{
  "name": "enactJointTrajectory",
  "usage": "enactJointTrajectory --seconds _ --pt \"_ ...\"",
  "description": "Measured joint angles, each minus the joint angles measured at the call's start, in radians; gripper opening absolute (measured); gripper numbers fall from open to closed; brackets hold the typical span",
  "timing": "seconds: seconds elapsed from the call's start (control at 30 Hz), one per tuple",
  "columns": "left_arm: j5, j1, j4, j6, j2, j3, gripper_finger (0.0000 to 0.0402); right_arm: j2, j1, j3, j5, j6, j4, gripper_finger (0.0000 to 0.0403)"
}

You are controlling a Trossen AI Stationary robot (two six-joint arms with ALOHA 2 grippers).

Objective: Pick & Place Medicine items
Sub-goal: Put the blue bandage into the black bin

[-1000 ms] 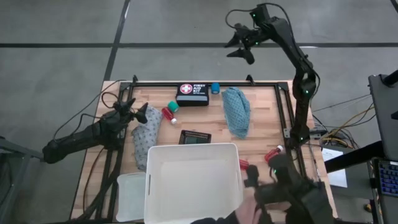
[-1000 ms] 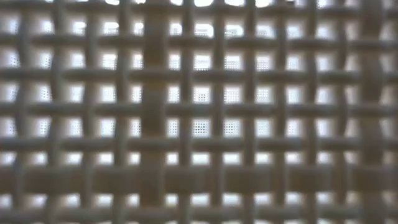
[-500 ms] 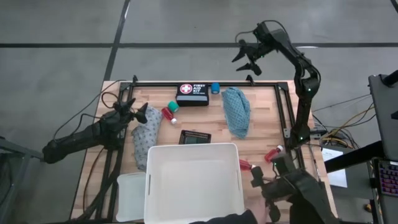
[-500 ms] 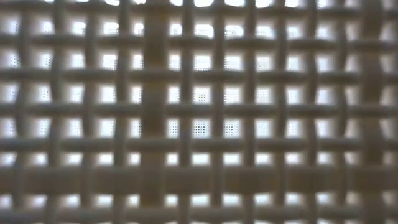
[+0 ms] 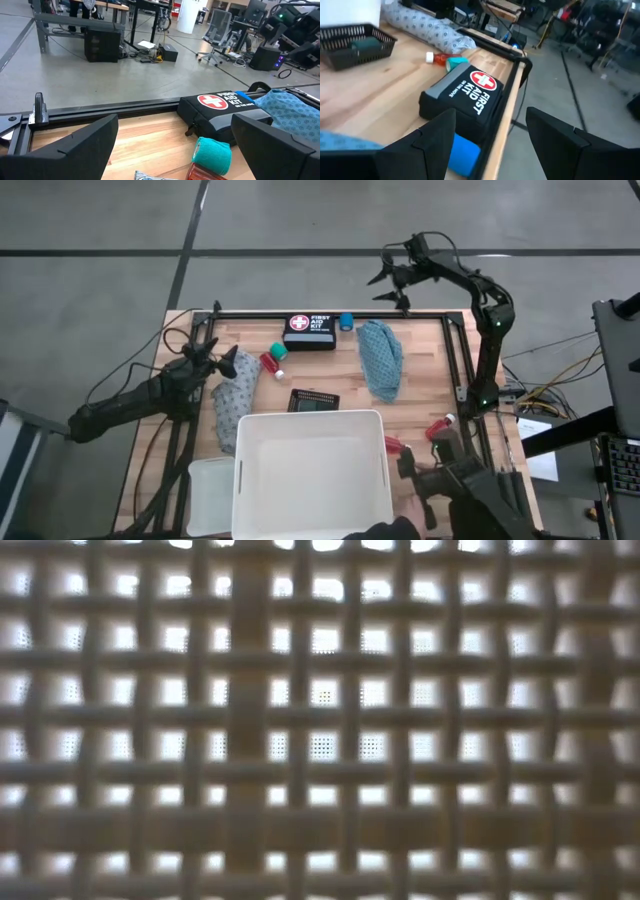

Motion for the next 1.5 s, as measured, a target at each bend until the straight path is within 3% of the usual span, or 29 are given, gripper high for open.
enactJointTrajectory --seconds 0.1,0.33,0.63,0.8,1.0,1.5 --pt "0.000 0.000 0.000 0.000 0.000 0.000 0.0393 0.000 0.000 -0.021 0.028 0.083 0.031 0.0237" --pt "0.000 0.000 0.000 0.000 0.000 0.000 0.0393 0.013 -0.017 -0.042 0.033 0.089 0.057 0.0237" --pt "0.000 0.000 0.000 0.000 0.000 0.000 0.0393 0.135 -0.008 -0.039 0.032 0.282 0.167 0.0237" --pt "0.000 0.000 0.000 0.000 0.000 0.000 0.0393 0.139 0.007 -0.013 0.079 0.284 0.194 0.0237" --pt "0.000 0.000 0.000 0.000 0.000 0.000 0.0393 0.139 0.038 0.011 0.177 0.433 0.181 0.0231" --pt "0.000 0.000 0.000 0.000 0.000 0.000 0.0393 0.137 0.052 0.025 0.185 0.599 0.047 0.0230"
